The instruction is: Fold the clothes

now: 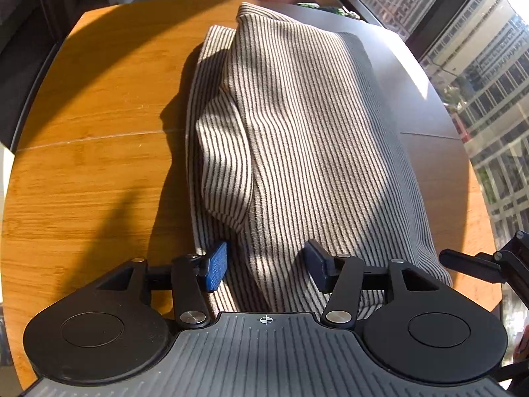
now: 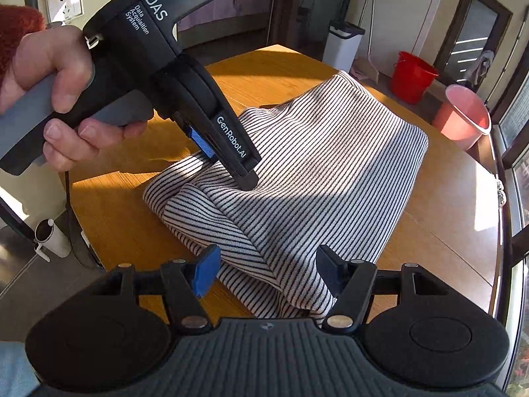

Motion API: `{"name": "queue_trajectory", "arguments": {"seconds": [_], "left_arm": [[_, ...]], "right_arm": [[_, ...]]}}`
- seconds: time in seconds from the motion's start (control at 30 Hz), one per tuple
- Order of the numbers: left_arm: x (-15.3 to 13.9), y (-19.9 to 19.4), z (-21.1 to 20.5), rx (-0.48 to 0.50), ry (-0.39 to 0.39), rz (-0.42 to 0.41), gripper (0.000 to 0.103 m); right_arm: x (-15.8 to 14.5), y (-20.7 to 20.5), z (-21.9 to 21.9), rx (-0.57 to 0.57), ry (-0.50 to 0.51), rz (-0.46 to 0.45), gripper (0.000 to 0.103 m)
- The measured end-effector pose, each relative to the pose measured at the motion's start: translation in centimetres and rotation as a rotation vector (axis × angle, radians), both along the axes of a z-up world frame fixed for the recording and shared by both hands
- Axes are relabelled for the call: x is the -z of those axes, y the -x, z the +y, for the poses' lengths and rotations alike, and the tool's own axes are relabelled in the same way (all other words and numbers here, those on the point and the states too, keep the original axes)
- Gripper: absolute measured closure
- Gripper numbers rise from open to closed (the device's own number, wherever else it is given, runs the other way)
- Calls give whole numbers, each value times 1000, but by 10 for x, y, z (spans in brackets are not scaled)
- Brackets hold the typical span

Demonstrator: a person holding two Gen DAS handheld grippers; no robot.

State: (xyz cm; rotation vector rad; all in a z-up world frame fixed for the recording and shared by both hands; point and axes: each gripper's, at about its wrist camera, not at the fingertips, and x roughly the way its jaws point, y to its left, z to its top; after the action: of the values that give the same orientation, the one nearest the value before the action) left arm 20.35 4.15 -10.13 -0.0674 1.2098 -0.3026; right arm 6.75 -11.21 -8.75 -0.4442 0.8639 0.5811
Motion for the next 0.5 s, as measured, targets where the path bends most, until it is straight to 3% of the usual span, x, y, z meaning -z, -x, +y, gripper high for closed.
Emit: {"name": "queue_trajectory", "arguments": {"seconds": [0.33,0.4,0.5], "left_arm": [[3,1,4,15,23,-8,46],[3,2,6,21,30,-12,45],[-2,4,16,-1,46,4,46]], "right_arm": [[30,5,51,-285,178,-69,37],[34,2,53,-292,201,-62,39],[29,-15,48,-190,128,30,44]]}}
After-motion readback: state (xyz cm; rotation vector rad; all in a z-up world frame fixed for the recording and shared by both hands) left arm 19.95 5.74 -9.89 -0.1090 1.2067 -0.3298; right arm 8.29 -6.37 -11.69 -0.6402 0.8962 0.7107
